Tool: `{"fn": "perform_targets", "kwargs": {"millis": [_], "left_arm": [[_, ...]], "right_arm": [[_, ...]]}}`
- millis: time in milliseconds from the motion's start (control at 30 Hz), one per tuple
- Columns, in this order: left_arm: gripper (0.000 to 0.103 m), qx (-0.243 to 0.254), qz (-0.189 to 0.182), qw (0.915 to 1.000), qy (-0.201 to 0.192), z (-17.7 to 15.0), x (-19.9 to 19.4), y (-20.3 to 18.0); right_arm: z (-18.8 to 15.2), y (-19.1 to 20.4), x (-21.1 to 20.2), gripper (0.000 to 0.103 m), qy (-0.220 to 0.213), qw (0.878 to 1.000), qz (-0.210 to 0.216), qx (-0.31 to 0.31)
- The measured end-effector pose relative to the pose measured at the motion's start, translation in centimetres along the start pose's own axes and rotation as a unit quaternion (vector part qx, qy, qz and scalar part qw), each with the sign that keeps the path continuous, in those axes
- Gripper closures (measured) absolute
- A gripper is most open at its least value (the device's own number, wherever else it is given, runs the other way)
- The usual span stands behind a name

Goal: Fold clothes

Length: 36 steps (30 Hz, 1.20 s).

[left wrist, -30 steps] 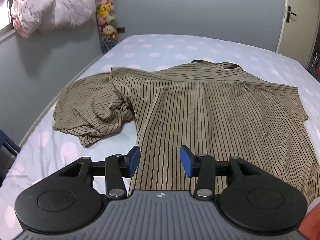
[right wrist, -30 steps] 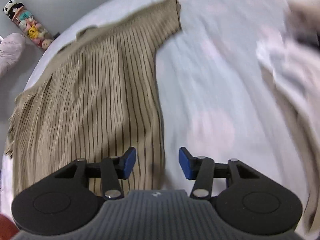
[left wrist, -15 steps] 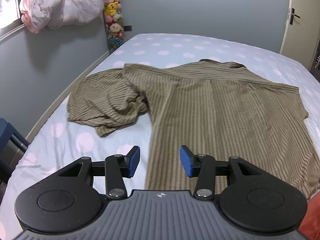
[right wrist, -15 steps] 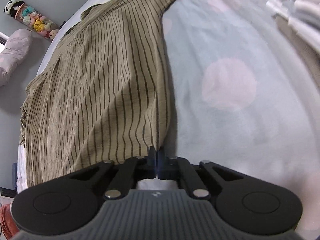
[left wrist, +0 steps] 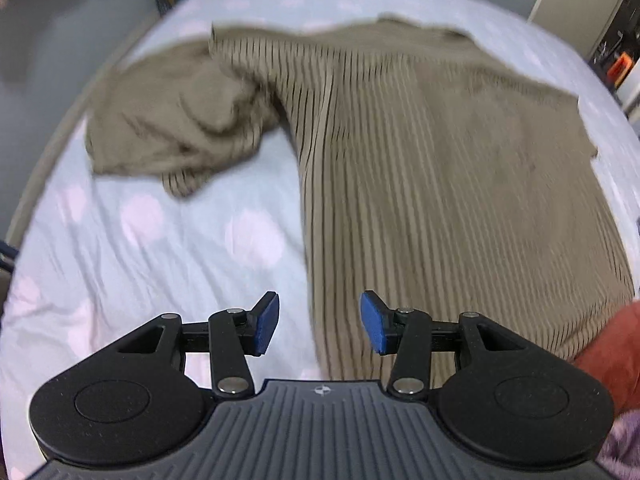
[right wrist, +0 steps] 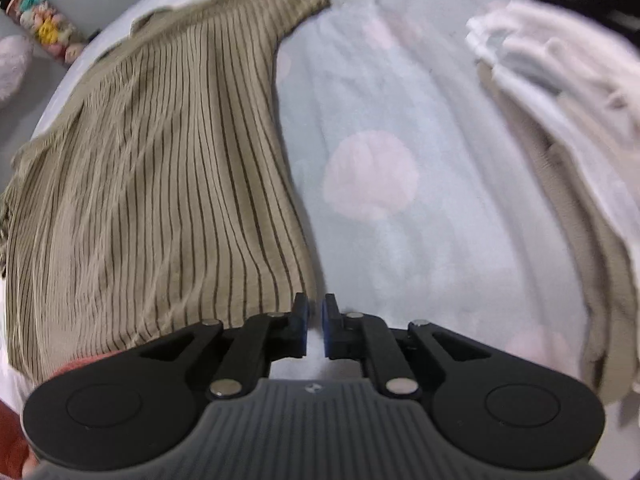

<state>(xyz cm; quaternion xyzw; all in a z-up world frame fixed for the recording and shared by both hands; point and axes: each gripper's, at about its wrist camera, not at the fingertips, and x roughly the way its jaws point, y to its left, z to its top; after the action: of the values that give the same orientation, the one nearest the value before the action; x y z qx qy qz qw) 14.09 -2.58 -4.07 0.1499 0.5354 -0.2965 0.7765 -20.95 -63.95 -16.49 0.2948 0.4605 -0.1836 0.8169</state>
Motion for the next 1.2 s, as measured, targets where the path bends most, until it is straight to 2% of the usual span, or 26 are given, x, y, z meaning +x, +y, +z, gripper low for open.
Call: {"fn": "perform_targets", "kwargs": {"millis": [67, 100, 200, 333, 500, 567, 600, 633, 700, 767, 833, 967, 1133, 1200], "left_arm": [[0.059, -0.006, -0.018, 0.9993, 0.034, -0.1, 1.7, 1.0], [0.059, -0.004, -0.023, 0.9986, 0.047, -0.2, 2.6, 1.2], [0.057, 0.007, -0.025, 0.996, 0.085, -0.5, 5.6, 1.5], [0.057, 0.027, -0.015, 0.9915, 0.127, -0.5, 9.1, 1.5], [0.057, 0.046, -0.033, 0.9877, 0.146, -0.8, 12.0, 1.0], [0.058, 0.046, -0.03, 0.9875, 0.148, -1.1, 12.8, 0.9], [0.058, 0.042, -0.027, 0.9874, 0.15, -1.3, 13.3, 1.0], [0.063, 0.036, -0.031, 0.9873, 0.152, -1.5, 13.6, 1.1], [0.076, 0.028, -0.045, 0.9874, 0.149, -1.9, 13.6, 1.3], [0.102, 0.025, -0.06, 0.9866, 0.149, -2.2, 13.5, 1.4], [0.102, 0.038, -0.063, 0.9847, 0.158, -2.7, 13.1, 1.1], [0.103, 0.066, -0.028, 0.9808, 0.181, -4.0, 12.7, 0.9], [0.102, 0.077, -0.008, 0.9801, 0.183, -5.3, 11.9, 0.8], [0.1, 0.088, -0.004, 0.9804, 0.176, -5.7, 10.9, 0.5]], "right_arm": [[-0.2, 1.2, -1.9, 0.076, -0.038, 0.999, 0.01, -0.002], [-0.3, 2.0, -2.7, 0.064, -0.055, 0.998, 0.02, -0.004], [-0.8, 5.3, -3.8, 0.063, -0.093, 0.994, 0.045, -0.021], [-1.7, 9.0, -3.3, 0.063, -0.121, 0.991, 0.042, -0.047], [-3.1, 11.0, 0.0, 0.055, -0.099, 0.993, 0.03, -0.054], [-3.5, 11.6, 0.7, 0.058, -0.087, 0.993, 0.005, -0.076], [-3.3, 12.0, 0.7, 0.053, -0.091, 0.992, 0.0, -0.086], [-3.1, 12.3, 0.7, 0.047, -0.095, 0.991, -0.005, -0.095], [-3.0, 12.5, 1.1, 0.046, -0.088, 0.991, -0.002, -0.099], [-2.7, 12.4, 1.7, 0.047, -0.079, 0.992, -0.009, -0.099], [-2.4, 12.1, 1.9, 0.047, -0.075, 0.993, -0.006, -0.092], [-2.5, 12.4, 1.7, 0.047, -0.069, 0.993, -0.006, -0.098], [-3.2, 15.2, 0.6, 0.051, -0.066, 0.978, -0.007, -0.2], [-3.4, 17.4, 0.7, 0.057, -0.044, 0.963, 0.005, -0.266]]}}
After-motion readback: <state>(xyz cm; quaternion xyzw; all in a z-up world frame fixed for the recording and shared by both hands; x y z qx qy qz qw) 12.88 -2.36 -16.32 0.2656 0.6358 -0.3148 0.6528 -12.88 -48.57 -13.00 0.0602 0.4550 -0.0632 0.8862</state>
